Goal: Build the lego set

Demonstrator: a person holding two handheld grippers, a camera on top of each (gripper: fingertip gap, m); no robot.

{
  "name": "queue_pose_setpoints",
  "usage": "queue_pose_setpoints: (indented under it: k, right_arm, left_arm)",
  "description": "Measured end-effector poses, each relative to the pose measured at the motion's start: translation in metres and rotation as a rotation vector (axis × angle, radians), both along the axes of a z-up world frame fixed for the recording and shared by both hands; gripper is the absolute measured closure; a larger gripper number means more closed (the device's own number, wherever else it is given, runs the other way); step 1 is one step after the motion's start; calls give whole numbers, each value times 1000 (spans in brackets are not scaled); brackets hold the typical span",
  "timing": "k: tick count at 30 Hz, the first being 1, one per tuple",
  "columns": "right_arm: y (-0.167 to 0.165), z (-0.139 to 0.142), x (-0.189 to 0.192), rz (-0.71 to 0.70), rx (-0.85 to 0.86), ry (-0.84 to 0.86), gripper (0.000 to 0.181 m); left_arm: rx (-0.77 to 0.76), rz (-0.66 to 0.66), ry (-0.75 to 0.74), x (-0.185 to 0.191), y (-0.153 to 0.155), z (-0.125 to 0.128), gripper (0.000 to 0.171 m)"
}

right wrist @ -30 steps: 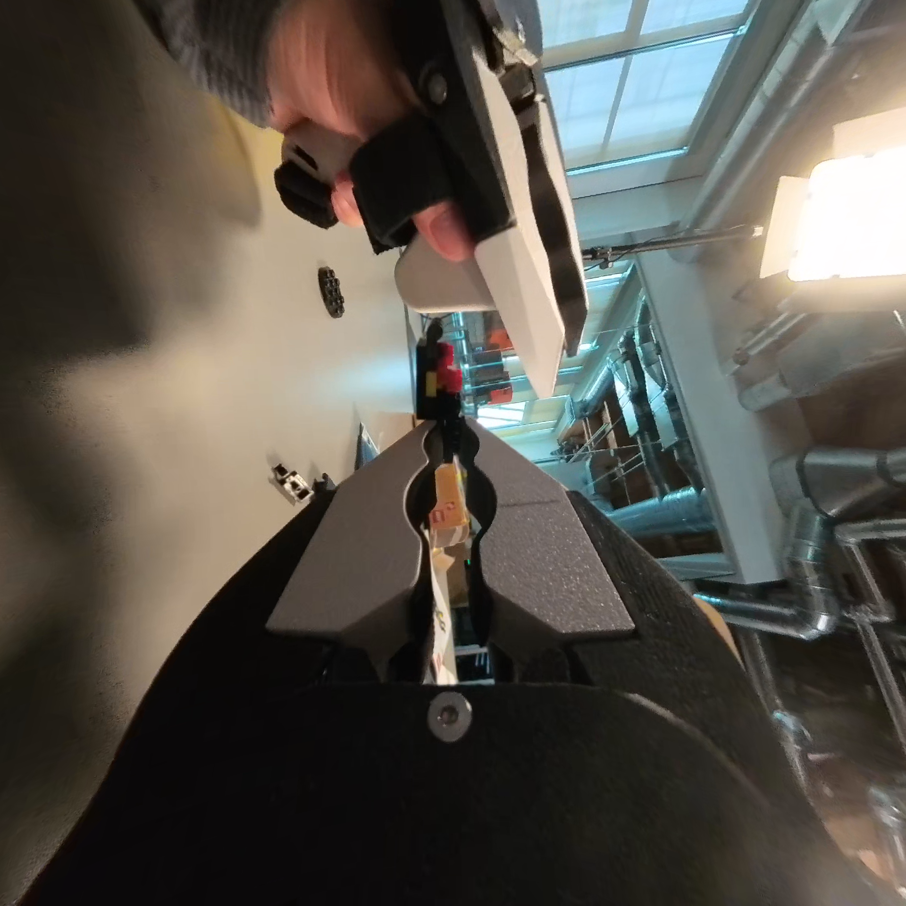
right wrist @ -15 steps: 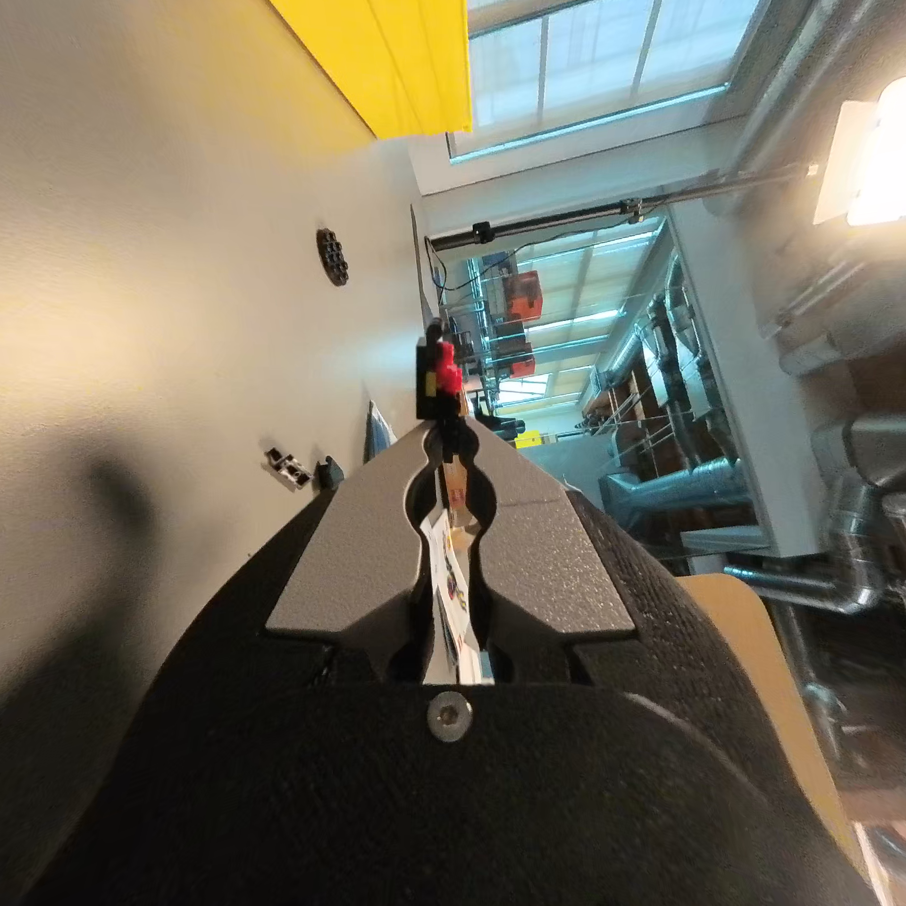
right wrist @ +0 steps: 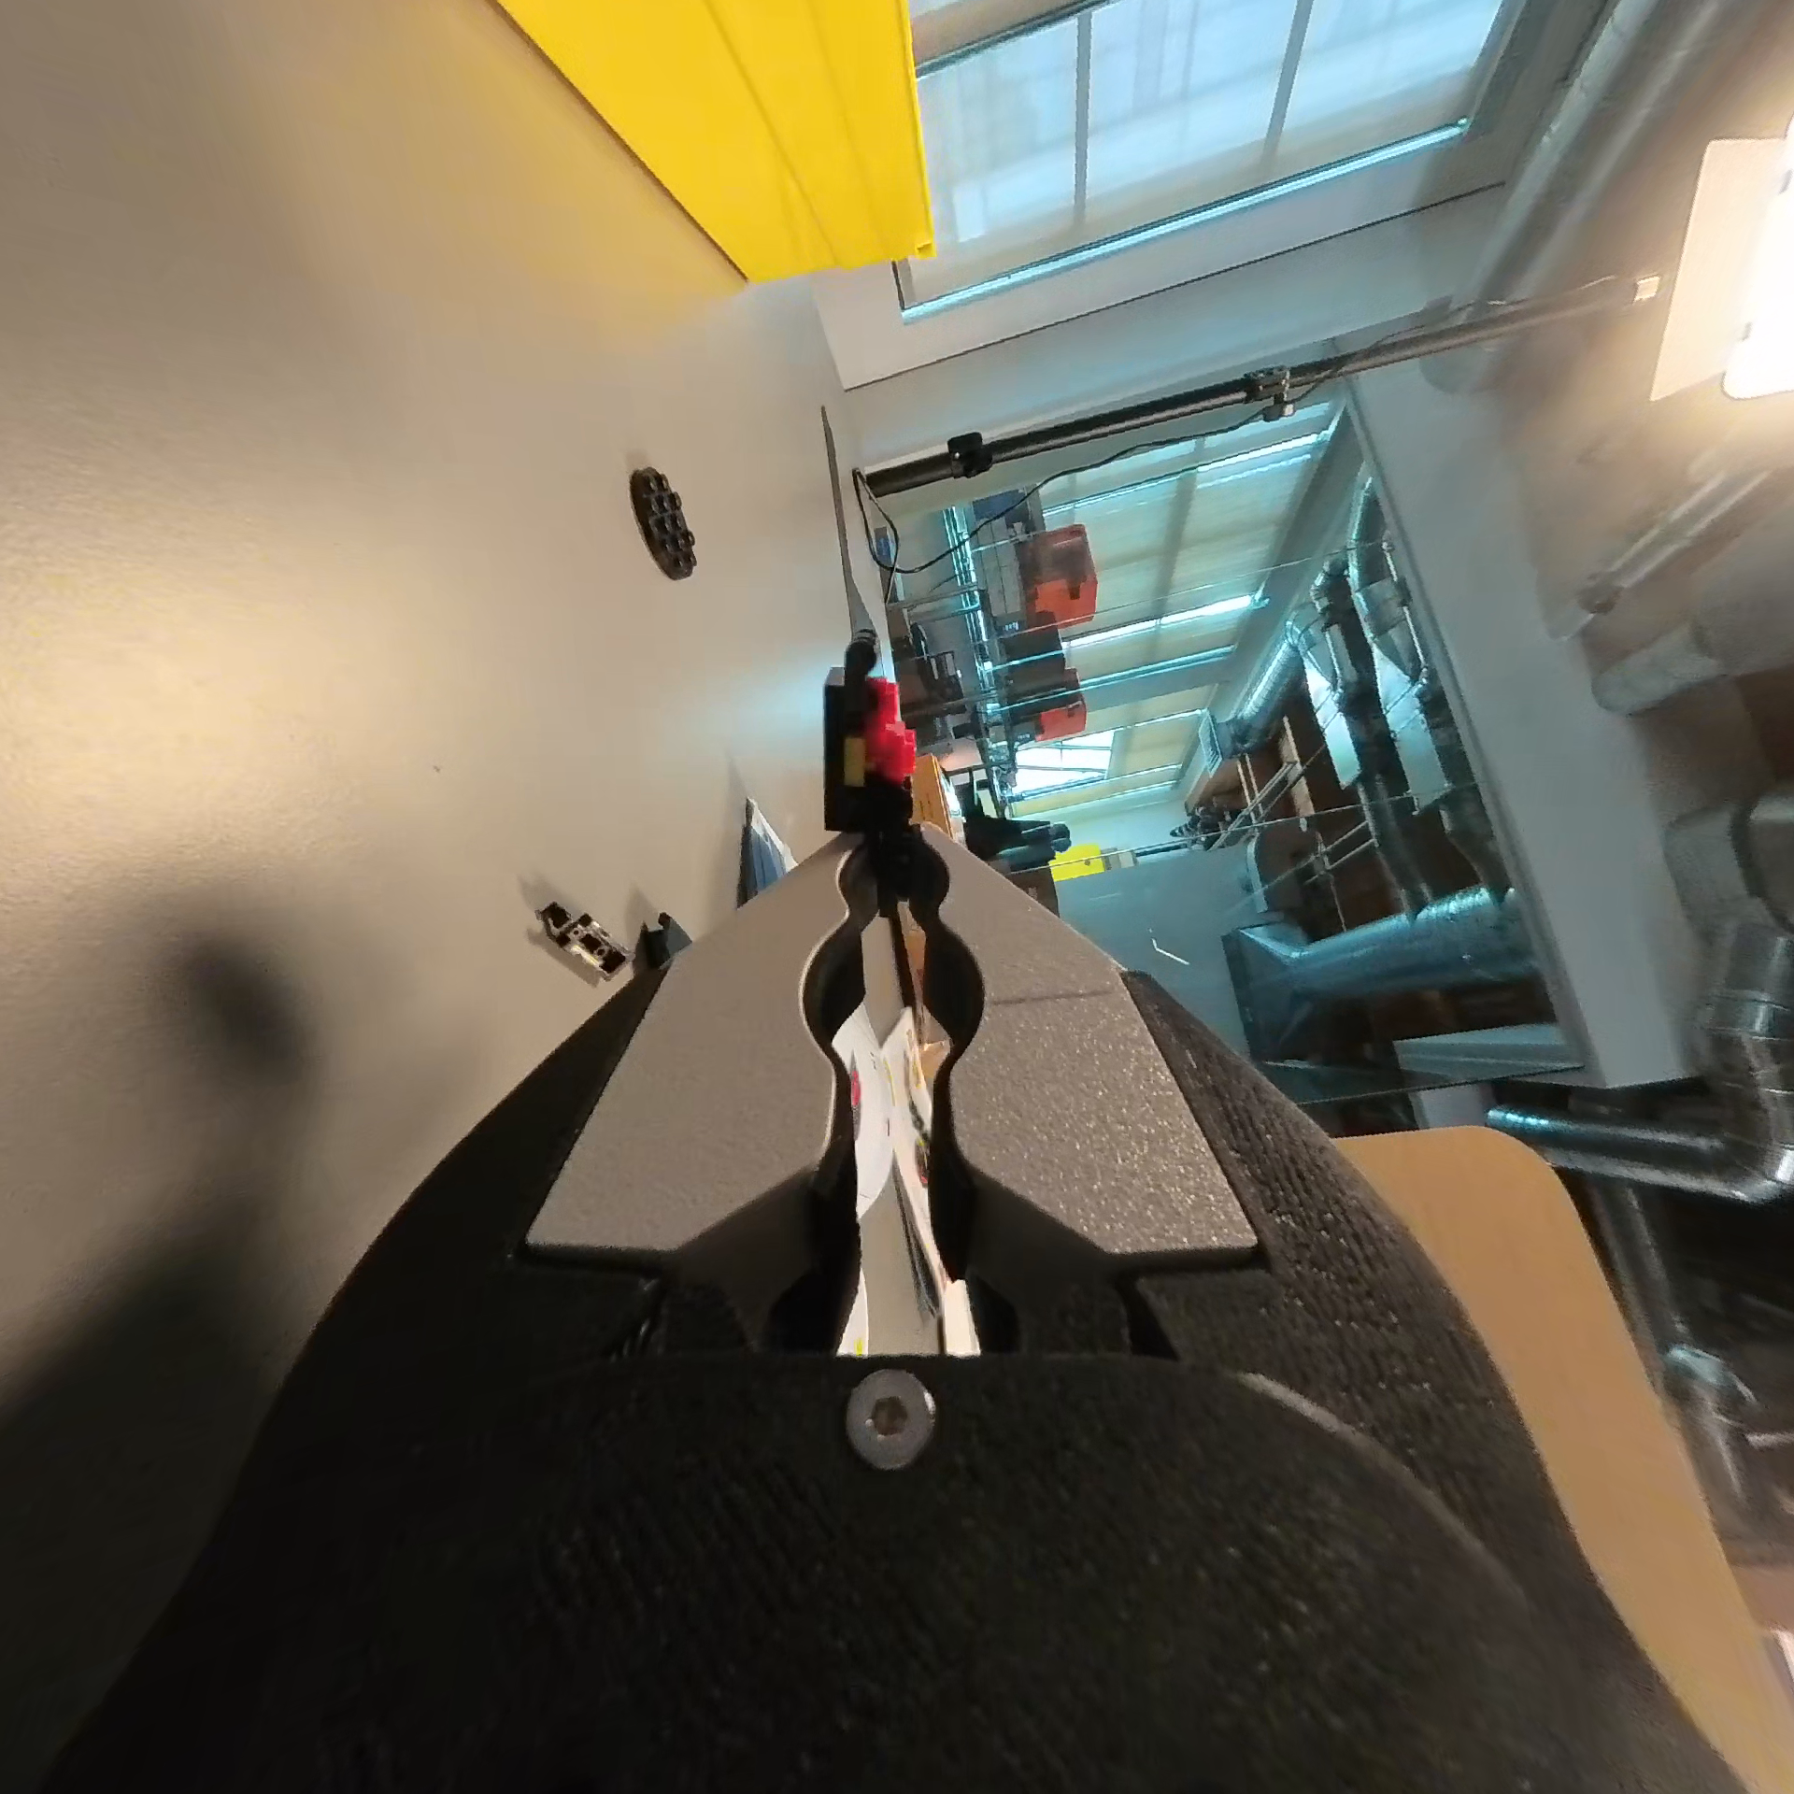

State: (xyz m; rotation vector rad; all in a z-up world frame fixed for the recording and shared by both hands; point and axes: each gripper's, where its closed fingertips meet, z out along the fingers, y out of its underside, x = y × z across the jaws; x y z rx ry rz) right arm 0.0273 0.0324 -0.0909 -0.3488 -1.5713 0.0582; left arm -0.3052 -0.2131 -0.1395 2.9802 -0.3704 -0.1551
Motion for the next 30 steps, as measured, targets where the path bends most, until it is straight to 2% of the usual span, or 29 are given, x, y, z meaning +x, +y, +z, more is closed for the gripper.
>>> queue_pose_setpoints:
  k: [5, 11, 15, 21, 22, 24, 30]
  right_arm:
    - [2, -2, 0, 0, -23, -9, 179]
    - [3, -3, -1, 0, -49, -12, 179]
    - [3, -3, -1, 1, -43, -17, 179]
    - [3, -4, -1, 3, -49, -19, 179]
    - [3, -4, 0, 4, -50, -19, 179]
    - [2, -4, 0, 8, -53, -18, 179]
    - [-2, -5, -3, 33, -51, -14, 179]
  left_arm:
    - [-74, -63, -35, -10, -5, -5, 138]
    - [-62, -138, -65, -8, -2, -13, 141]
    - [-93, -141, -55, -11, -3, -15, 134]
    - [-185, -129, -20, -17, -12, -15, 135]
    - [-185, -130, -14, -17, -12, -16, 136]
    - [-197, -110, -23, -15, -16, -15, 150]
    - [-98, -136, 0, -13, -11, -12, 150]
